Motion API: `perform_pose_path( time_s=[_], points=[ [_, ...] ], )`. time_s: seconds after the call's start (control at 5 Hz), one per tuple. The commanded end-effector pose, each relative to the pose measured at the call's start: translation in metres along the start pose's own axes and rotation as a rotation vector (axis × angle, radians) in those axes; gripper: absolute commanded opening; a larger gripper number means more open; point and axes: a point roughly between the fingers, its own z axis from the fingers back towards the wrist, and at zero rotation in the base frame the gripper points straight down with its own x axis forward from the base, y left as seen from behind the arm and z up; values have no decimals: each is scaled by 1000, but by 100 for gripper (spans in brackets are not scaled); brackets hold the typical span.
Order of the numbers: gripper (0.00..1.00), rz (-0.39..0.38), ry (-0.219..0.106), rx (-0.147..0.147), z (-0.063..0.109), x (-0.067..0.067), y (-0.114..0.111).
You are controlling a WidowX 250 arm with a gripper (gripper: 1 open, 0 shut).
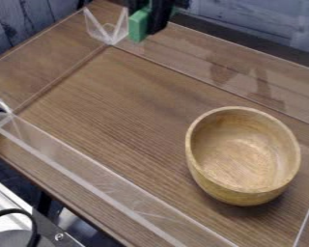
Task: Put the green block in the brown bowl
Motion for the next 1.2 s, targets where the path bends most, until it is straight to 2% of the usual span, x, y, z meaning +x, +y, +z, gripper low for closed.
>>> perform_pose_path(
  time_s=[0.0, 0.2, 0.4, 0.8, 1.0],
  points=[
    [0, 39, -41, 19, 20, -15, -14],
    [0, -14, -35, 42, 17, -24, -38],
    [0, -70, -38, 73, 10, -29, -71],
    [0, -128, -47, 110, -4, -42, -126],
    [0, -77, -9, 114, -16, -48, -135]
  ],
)
